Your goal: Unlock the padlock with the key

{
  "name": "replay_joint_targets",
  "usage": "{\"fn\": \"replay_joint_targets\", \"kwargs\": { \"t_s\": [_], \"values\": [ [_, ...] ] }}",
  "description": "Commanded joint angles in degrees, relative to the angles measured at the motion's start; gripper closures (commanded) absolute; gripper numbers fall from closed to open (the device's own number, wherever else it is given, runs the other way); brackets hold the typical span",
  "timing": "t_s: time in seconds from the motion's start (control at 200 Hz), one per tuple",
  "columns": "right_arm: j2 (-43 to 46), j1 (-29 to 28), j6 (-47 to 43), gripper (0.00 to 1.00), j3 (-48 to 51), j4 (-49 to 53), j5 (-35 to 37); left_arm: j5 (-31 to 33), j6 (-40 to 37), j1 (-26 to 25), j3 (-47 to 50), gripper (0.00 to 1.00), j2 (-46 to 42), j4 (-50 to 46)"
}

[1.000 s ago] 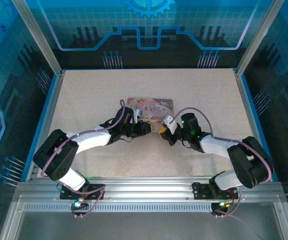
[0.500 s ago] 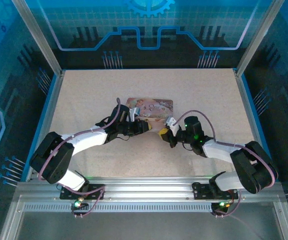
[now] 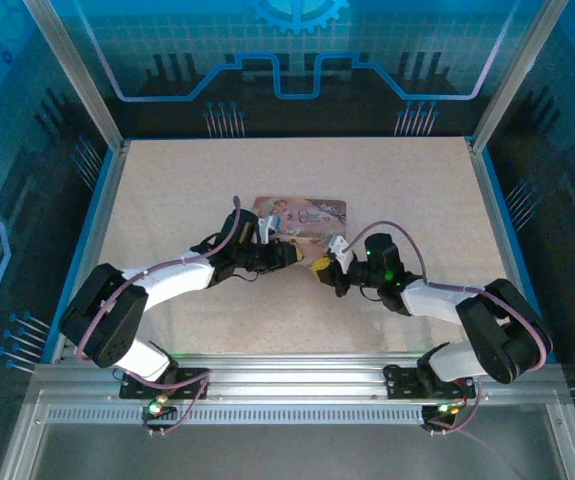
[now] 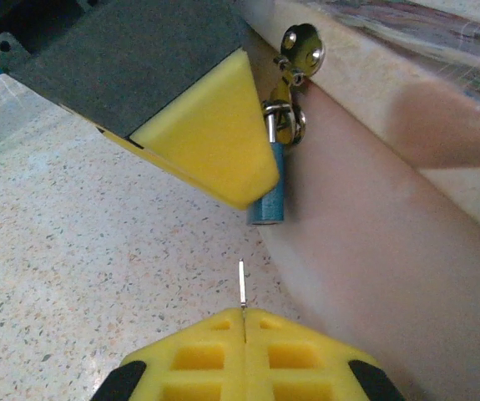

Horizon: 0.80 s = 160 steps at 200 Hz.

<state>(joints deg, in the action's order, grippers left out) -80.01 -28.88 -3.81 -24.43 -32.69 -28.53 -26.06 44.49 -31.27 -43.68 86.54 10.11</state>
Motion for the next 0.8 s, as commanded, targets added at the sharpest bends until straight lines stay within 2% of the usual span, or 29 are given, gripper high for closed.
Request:
{"fn": "replay_joint_targets", "kwargs": {
  "t_s": [0.0, 0.795],
  "values": [
    [-0.84, -0.56, 0.65, 1.00, -1.33, -2.64, 0.58, -3.87, -0.90, 0.25, -0.11, 0.77, -1.68, 1.91],
    [-2.43, -0.95, 0.98, 1.00, -1.87, -5.43, 1.41, -3.81, -0.49, 0.25, 0.25, 0.77, -1.38, 2.41]
  ]
}}
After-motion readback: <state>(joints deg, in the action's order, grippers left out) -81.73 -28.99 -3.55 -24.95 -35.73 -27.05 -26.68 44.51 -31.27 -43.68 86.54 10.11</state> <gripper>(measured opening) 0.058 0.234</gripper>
